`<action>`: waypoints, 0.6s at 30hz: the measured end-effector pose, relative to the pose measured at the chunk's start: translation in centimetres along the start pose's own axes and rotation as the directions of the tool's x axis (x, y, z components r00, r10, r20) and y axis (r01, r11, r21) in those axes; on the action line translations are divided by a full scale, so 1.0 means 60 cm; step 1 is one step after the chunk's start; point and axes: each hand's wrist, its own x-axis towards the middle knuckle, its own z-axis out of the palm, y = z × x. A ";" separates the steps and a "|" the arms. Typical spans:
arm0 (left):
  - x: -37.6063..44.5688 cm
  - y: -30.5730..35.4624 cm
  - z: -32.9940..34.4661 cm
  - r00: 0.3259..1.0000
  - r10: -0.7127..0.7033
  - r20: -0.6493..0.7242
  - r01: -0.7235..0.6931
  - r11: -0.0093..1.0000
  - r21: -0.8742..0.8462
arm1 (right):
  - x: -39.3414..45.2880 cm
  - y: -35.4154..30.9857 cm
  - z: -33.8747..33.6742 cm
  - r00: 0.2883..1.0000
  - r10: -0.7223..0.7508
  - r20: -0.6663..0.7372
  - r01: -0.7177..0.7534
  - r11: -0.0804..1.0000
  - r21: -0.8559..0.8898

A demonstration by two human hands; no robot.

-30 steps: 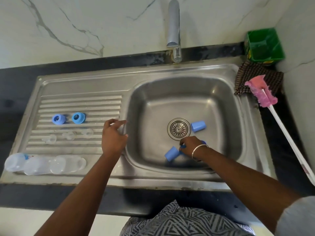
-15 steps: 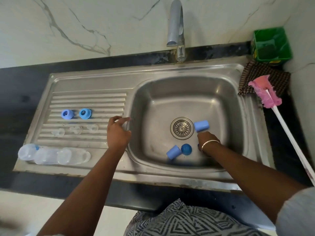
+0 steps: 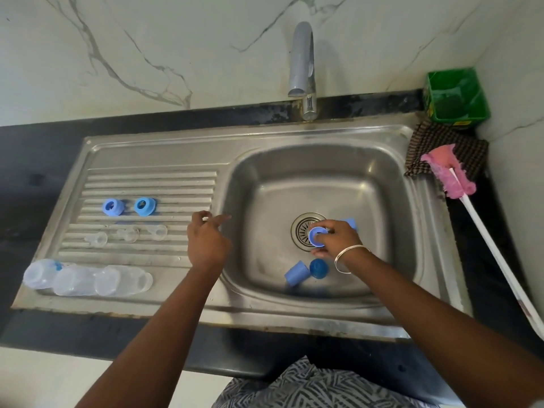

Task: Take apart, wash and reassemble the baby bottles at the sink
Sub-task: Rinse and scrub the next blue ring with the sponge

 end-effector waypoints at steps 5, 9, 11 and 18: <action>-0.013 0.042 0.019 0.988 0.128 0.082 -0.128 0.992 -0.001 | -0.022 -0.022 0.031 0.996 -0.049 0.069 0.034 0.977 0.211; -0.024 0.114 0.029 0.930 0.051 0.365 0.142 0.865 -0.482 | -0.026 -0.038 0.050 0.967 -0.251 0.054 0.251 0.968 0.009; -0.017 0.147 0.025 0.801 0.032 0.598 0.358 0.774 -0.521 | -0.022 -0.053 0.054 0.929 -0.371 -0.006 0.366 0.919 -0.144; 0.040 0.173 0.037 0.720 0.303 0.625 0.330 0.642 -0.692 | -0.007 -0.097 0.049 0.877 -0.475 -0.077 0.451 0.867 -0.210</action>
